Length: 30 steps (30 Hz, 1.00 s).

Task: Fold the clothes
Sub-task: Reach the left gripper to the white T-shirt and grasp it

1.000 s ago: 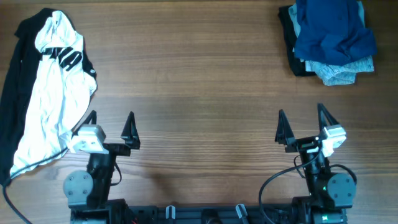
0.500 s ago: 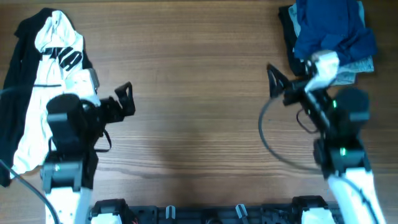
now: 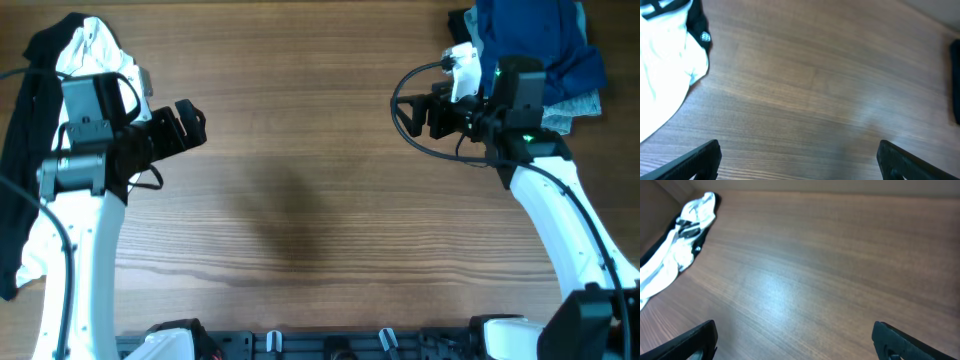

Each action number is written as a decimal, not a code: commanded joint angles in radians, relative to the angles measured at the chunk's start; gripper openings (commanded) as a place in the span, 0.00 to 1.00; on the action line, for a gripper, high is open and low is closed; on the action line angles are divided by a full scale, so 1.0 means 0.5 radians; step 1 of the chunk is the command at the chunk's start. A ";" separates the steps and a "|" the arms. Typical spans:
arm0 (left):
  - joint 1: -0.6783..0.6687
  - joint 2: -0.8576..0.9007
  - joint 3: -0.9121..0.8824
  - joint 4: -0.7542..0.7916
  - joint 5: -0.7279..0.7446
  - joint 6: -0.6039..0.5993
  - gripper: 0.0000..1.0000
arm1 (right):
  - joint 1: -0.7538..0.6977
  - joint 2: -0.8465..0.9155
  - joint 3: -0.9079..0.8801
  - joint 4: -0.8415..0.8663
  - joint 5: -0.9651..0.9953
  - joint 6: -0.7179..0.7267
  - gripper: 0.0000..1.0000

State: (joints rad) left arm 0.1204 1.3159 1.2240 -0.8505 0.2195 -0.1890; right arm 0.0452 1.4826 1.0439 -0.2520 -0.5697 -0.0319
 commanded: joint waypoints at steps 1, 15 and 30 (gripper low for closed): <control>0.026 0.111 0.040 0.049 0.057 0.004 1.00 | 0.007 0.063 0.028 -0.031 -0.070 0.124 1.00; 0.500 0.325 0.188 0.241 -0.022 0.123 1.00 | 0.030 0.077 0.250 -0.026 -0.106 0.017 0.99; 0.599 1.154 0.396 0.849 -0.368 0.531 0.97 | 0.113 0.266 0.423 -0.230 0.032 -0.043 0.97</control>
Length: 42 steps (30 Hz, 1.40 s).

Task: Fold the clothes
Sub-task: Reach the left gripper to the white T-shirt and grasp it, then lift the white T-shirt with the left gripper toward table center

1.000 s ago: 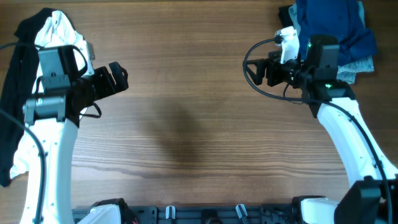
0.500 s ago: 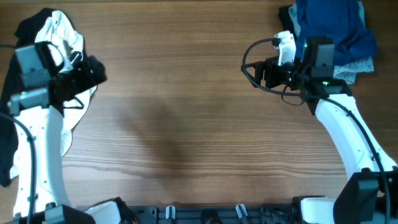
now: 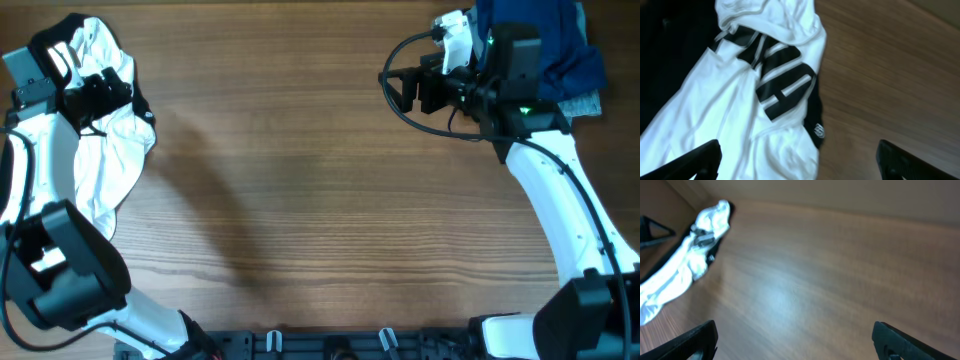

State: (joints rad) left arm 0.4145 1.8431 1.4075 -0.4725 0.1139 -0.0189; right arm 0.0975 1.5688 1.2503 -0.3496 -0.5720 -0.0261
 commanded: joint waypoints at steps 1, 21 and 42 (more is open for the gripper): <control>0.016 0.141 0.028 0.148 -0.166 0.190 0.96 | 0.008 0.120 0.009 -0.049 0.037 -0.053 0.96; 0.059 0.533 0.028 0.543 -0.148 0.232 0.72 | 0.009 0.255 0.009 -0.111 0.037 -0.047 0.87; 0.032 0.282 0.028 0.552 0.127 -0.224 0.04 | -0.001 0.254 0.011 0.008 0.043 0.076 0.74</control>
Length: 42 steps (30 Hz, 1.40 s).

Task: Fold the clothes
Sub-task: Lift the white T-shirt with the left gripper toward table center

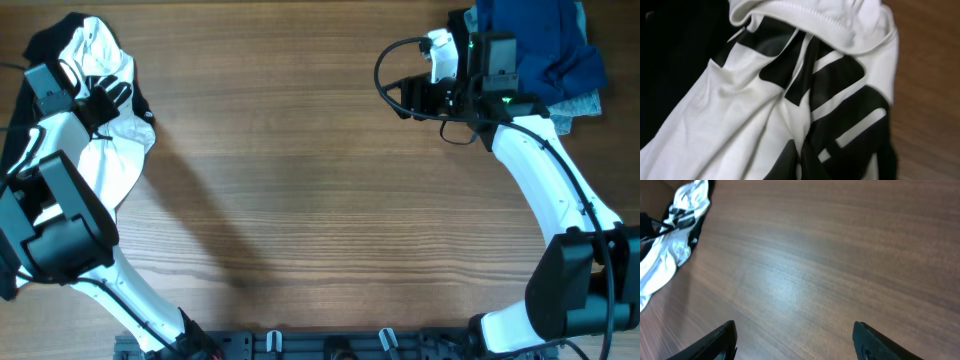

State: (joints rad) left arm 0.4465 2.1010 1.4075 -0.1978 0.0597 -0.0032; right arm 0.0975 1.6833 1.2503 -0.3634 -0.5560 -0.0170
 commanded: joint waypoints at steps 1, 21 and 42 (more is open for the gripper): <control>-0.064 -0.333 0.028 -0.027 0.324 -0.326 0.04 | -0.001 0.021 0.014 0.043 0.011 0.084 0.74; -1.070 -1.207 0.029 0.449 0.478 -0.955 0.04 | -0.095 -0.351 0.014 -0.294 -0.095 0.247 0.68; -1.418 -1.314 0.029 0.391 0.685 -0.953 0.04 | 0.043 -0.280 0.011 -0.201 -0.149 0.359 0.72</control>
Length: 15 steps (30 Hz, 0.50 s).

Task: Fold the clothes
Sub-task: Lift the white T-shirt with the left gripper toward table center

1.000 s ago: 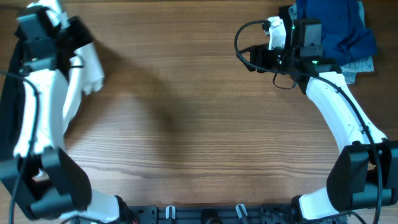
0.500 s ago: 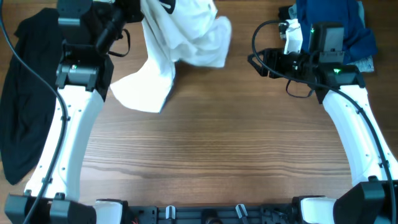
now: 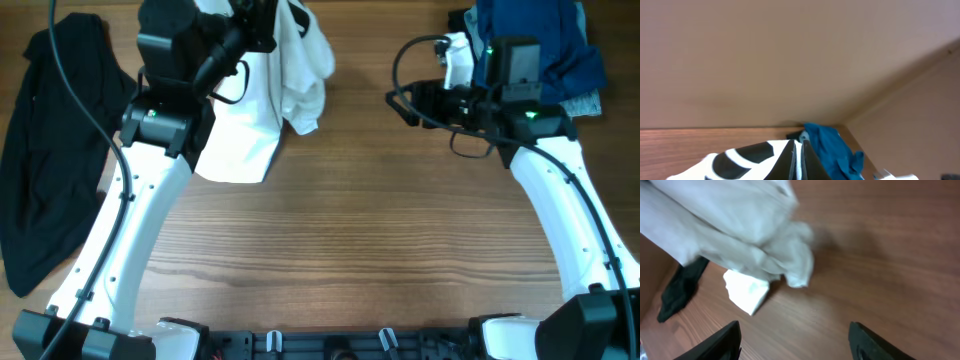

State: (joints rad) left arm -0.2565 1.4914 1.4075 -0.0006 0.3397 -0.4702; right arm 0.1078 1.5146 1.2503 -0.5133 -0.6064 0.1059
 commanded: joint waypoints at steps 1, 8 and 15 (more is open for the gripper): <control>-0.012 -0.123 0.029 -0.032 0.128 -0.018 0.04 | 0.027 0.092 0.011 0.175 -0.071 0.199 0.73; -0.012 -0.275 0.029 -0.084 0.128 -0.018 0.04 | 0.147 0.344 0.011 0.440 -0.325 0.465 0.73; -0.017 -0.275 0.029 -0.183 0.129 -0.018 0.04 | 0.342 0.435 0.010 0.747 -0.362 0.684 0.73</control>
State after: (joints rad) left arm -0.2611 1.3666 1.4071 -0.0914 0.3912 -0.4702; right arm 0.2501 1.7226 1.2499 -0.2031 -0.7509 0.3580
